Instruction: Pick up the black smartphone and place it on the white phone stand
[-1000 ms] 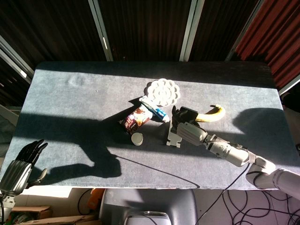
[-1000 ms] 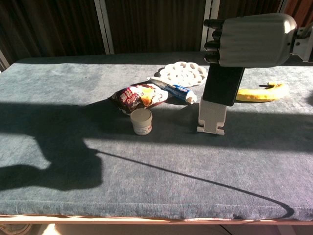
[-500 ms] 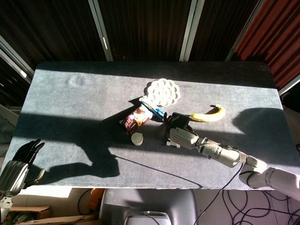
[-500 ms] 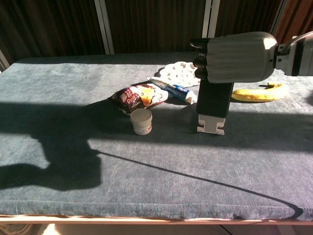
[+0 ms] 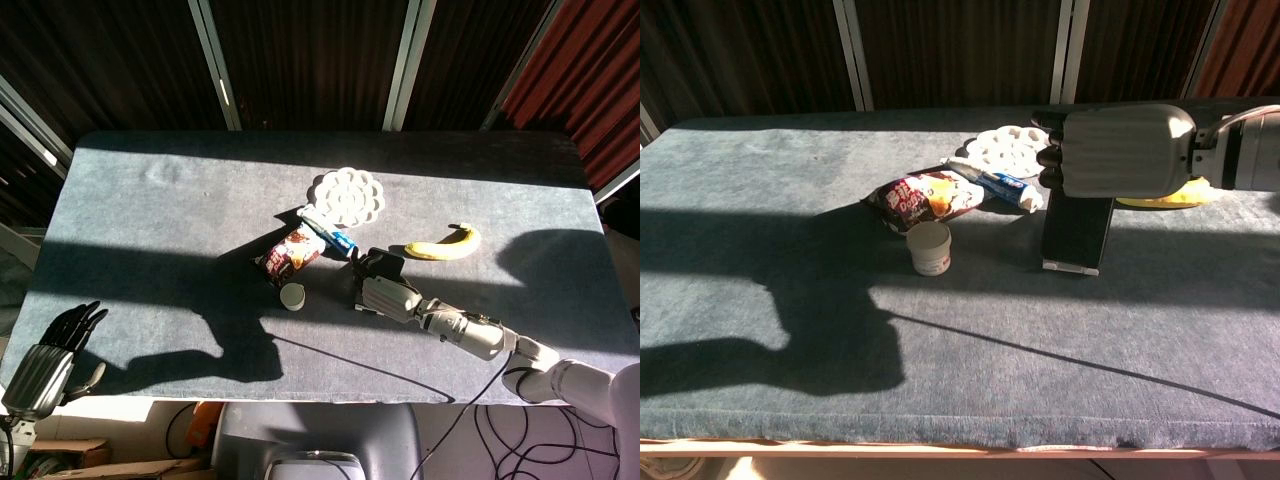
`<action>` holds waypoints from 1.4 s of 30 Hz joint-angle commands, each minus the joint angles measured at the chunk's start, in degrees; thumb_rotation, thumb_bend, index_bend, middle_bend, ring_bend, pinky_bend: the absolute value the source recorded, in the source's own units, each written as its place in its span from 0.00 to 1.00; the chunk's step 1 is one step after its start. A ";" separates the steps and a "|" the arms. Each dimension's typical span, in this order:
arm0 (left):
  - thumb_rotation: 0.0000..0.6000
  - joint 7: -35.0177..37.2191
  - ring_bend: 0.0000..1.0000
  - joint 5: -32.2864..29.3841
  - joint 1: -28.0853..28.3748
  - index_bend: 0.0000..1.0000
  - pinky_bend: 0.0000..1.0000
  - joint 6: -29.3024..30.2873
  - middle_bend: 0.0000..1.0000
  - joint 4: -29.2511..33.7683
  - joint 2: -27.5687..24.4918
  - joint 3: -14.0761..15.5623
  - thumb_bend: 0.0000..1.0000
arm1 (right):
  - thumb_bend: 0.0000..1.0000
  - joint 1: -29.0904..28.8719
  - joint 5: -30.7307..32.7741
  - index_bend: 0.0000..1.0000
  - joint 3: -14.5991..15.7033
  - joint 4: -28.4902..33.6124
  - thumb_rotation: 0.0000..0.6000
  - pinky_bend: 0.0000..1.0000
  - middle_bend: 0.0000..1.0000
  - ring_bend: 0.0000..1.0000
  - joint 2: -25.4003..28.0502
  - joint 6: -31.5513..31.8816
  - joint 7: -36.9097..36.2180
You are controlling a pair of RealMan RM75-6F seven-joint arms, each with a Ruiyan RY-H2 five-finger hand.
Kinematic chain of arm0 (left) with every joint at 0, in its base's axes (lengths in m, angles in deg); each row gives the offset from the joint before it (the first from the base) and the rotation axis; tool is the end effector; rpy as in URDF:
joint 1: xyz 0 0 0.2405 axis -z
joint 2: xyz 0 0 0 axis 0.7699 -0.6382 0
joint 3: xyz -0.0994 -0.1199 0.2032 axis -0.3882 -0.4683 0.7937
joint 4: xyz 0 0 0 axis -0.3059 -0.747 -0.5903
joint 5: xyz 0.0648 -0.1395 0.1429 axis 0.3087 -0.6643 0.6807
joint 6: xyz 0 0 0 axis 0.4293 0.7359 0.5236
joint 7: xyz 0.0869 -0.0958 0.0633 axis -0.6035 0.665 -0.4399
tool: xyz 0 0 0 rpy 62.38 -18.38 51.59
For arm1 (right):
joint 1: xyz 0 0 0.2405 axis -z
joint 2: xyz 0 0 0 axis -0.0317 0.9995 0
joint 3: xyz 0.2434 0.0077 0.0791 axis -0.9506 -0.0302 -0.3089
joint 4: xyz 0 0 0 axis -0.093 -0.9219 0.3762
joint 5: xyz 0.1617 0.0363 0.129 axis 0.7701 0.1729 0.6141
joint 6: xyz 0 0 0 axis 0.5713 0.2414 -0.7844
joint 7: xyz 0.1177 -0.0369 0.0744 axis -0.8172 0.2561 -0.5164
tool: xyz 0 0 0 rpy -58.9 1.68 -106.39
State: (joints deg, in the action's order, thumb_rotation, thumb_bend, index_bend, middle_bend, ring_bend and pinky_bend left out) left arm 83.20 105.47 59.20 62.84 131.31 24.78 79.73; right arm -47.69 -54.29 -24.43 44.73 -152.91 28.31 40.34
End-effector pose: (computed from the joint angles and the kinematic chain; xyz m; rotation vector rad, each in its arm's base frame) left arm -0.3006 0.1759 0.1487 -1.6487 -0.9126 -0.9913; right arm -0.1573 -0.3619 0.0132 1.9971 1.0670 0.2826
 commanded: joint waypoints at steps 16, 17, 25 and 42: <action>1.00 -0.18 0.00 -0.04 0.03 0.00 0.09 0.01 0.00 0.14 -0.02 0.07 0.40 | 0.35 -0.52 0.16 0.95 0.52 -1.85 1.00 0.34 0.73 0.55 -1.61 0.15 -1.22; 1.00 -0.16 0.00 -0.07 0.04 0.00 0.09 -0.01 0.00 0.15 -0.03 0.06 0.40 | 0.35 -0.54 0.16 0.93 0.62 -1.87 1.00 0.34 0.73 0.55 -1.60 0.11 -1.34; 1.00 -0.31 0.00 -0.29 0.15 0.00 0.09 -0.33 0.00 0.22 0.03 0.03 0.40 | 0.30 -0.32 0.67 0.79 1.15 -1.99 1.00 0.34 0.72 0.52 -1.14 -0.26 -2.26; 1.00 -0.37 0.00 -0.37 0.25 0.00 0.09 -0.50 0.00 0.27 0.01 0.04 0.40 | 0.27 0.86 3.67 0.53 0.39 -0.65 1.00 0.31 0.59 0.41 -1.05 -1.73 0.62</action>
State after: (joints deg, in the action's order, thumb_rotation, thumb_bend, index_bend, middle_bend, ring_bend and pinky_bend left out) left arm 82.84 105.09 59.46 62.34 131.58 24.79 79.77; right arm -46.98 -50.92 -23.85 43.92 -153.86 26.76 40.63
